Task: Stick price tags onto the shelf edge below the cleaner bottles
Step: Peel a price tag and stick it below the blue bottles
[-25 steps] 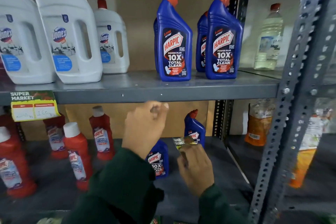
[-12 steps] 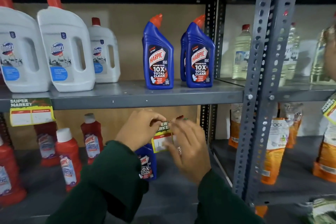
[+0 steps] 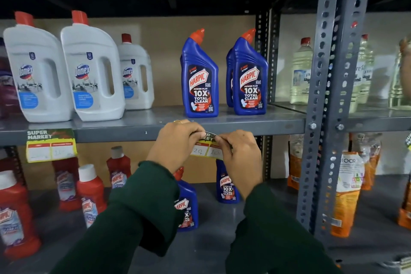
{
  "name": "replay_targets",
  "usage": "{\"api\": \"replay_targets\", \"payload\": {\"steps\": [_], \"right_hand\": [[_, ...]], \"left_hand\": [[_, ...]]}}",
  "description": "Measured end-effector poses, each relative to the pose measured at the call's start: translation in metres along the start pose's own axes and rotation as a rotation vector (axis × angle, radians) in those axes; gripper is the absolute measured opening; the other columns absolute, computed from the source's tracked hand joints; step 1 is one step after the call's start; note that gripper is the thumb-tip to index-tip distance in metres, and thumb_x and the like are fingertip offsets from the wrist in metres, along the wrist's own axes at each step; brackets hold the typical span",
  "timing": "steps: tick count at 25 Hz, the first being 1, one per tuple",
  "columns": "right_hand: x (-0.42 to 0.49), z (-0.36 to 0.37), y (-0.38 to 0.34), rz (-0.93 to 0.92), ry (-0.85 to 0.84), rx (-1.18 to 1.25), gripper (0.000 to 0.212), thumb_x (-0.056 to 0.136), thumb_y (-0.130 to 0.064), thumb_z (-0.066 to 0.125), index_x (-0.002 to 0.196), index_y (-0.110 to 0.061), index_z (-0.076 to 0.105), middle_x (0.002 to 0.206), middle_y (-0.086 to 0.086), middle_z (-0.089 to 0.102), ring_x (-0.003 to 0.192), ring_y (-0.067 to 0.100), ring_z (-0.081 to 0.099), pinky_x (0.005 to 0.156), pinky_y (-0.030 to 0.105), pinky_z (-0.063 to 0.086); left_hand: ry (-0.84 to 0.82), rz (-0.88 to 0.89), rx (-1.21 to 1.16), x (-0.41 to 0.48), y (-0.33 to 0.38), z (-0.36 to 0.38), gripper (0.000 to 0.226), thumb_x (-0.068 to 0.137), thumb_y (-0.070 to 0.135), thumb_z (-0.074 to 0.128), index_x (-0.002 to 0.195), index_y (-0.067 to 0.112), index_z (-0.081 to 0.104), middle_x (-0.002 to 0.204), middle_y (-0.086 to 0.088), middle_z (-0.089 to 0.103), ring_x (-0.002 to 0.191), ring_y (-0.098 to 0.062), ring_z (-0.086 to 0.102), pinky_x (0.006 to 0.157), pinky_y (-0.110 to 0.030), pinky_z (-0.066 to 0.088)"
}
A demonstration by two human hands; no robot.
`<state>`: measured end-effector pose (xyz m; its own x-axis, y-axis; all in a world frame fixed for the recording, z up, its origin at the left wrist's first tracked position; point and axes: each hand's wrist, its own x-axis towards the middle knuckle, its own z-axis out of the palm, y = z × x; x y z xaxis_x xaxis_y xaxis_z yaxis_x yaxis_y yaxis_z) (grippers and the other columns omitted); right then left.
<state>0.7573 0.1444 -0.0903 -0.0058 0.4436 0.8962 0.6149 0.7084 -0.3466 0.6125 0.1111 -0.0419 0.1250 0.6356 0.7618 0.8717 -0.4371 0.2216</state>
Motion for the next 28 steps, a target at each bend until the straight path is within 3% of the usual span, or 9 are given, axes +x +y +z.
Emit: {"api": "replay_targets", "payload": {"steps": [3, 6, 10, 14, 16, 20, 24, 28], "right_hand": [[0.009, 0.001, 0.006, -0.124, -0.066, -0.088, 0.010, 0.083, -0.010, 0.065, 0.085, 0.000, 0.067, 0.101, 0.018, 0.066, 0.114, 0.031, 0.054, 0.099, 0.037, 0.041], [0.012, 0.002, 0.010, -0.148, -0.113, -0.126, 0.010, 0.080, -0.009, 0.068, 0.079, 0.001, 0.066, 0.106, 0.020, 0.063, 0.114, 0.030, 0.054, 0.097, 0.035, 0.042], [0.011, 0.006, 0.007, -0.119, -0.059, -0.124, 0.010, 0.078, -0.008, 0.070, 0.074, 0.000, 0.066, 0.105, 0.019, 0.062, 0.104, 0.027, 0.061, 0.082, 0.034, 0.052], [0.015, 0.004, 0.002, -0.064, 0.016, -0.103, 0.011, 0.079, -0.012, 0.070, 0.078, -0.003, 0.066, 0.098, 0.016, 0.062, 0.079, 0.027, 0.067, 0.057, 0.037, 0.058], [0.019, 0.002, 0.000, -0.067, 0.034, -0.133, 0.011, 0.080, -0.014, 0.069, 0.080, -0.003, 0.066, 0.092, 0.015, 0.064, 0.070, 0.027, 0.066, 0.051, 0.038, 0.057], [0.022, 0.002, -0.003, -0.044, 0.025, -0.171, 0.014, 0.084, -0.015, 0.065, 0.081, -0.002, 0.066, 0.088, 0.016, 0.065, 0.063, 0.031, 0.064, 0.050, 0.043, 0.057], [0.024, 0.004, -0.007, -0.021, 0.026, -0.210, 0.016, 0.084, -0.015, 0.065, 0.079, 0.000, 0.065, 0.086, 0.017, 0.066, 0.061, 0.033, 0.064, 0.050, 0.041, 0.055], [0.028, 0.004, -0.006, 0.022, -0.008, -0.226, 0.020, 0.086, -0.021, 0.062, 0.089, 0.000, 0.062, 0.096, 0.017, 0.063, 0.081, 0.034, 0.061, 0.069, 0.044, 0.052]], "left_hand": [[0.076, -0.023, 0.136, -0.002, -0.004, 0.011, 0.011, 0.085, 0.019, 0.060, 0.082, 0.014, 0.069, 0.100, -0.007, 0.063, 0.098, -0.024, 0.050, 0.084, -0.040, 0.041], [0.089, -0.093, 0.160, -0.003, -0.009, 0.020, 0.009, 0.079, 0.024, 0.067, 0.076, 0.017, 0.072, 0.118, -0.003, 0.059, 0.113, -0.025, 0.042, 0.096, -0.046, 0.032], [0.149, -0.118, 0.086, -0.003, -0.014, 0.025, 0.014, 0.074, 0.027, 0.073, 0.066, 0.016, 0.069, 0.107, -0.006, 0.065, 0.103, -0.025, 0.051, 0.096, -0.048, 0.038], [0.198, -0.106, 0.070, 0.000, -0.013, 0.027, 0.022, 0.076, 0.029, 0.070, 0.063, 0.014, 0.062, 0.090, -0.009, 0.069, 0.089, -0.025, 0.057, 0.090, -0.049, 0.043], [0.223, -0.105, 0.070, 0.004, -0.012, 0.029, 0.022, 0.078, 0.028, 0.069, 0.065, 0.012, 0.061, 0.083, -0.011, 0.067, 0.084, -0.026, 0.058, 0.087, -0.049, 0.044], [0.261, -0.131, 0.040, 0.007, -0.008, 0.034, 0.022, 0.081, 0.023, 0.066, 0.067, 0.009, 0.058, 0.077, -0.013, 0.060, 0.078, -0.028, 0.054, 0.076, -0.046, 0.045], [0.267, -0.155, 0.065, 0.009, -0.007, 0.037, 0.022, 0.084, 0.024, 0.061, 0.072, 0.006, 0.056, 0.080, -0.016, 0.059, 0.080, -0.032, 0.053, 0.079, -0.048, 0.042], [0.282, -0.184, 0.034, 0.009, -0.010, 0.039, 0.022, 0.083, 0.029, 0.061, 0.081, 0.008, 0.055, 0.086, -0.014, 0.061, 0.088, -0.030, 0.054, 0.082, -0.045, 0.040]]}}
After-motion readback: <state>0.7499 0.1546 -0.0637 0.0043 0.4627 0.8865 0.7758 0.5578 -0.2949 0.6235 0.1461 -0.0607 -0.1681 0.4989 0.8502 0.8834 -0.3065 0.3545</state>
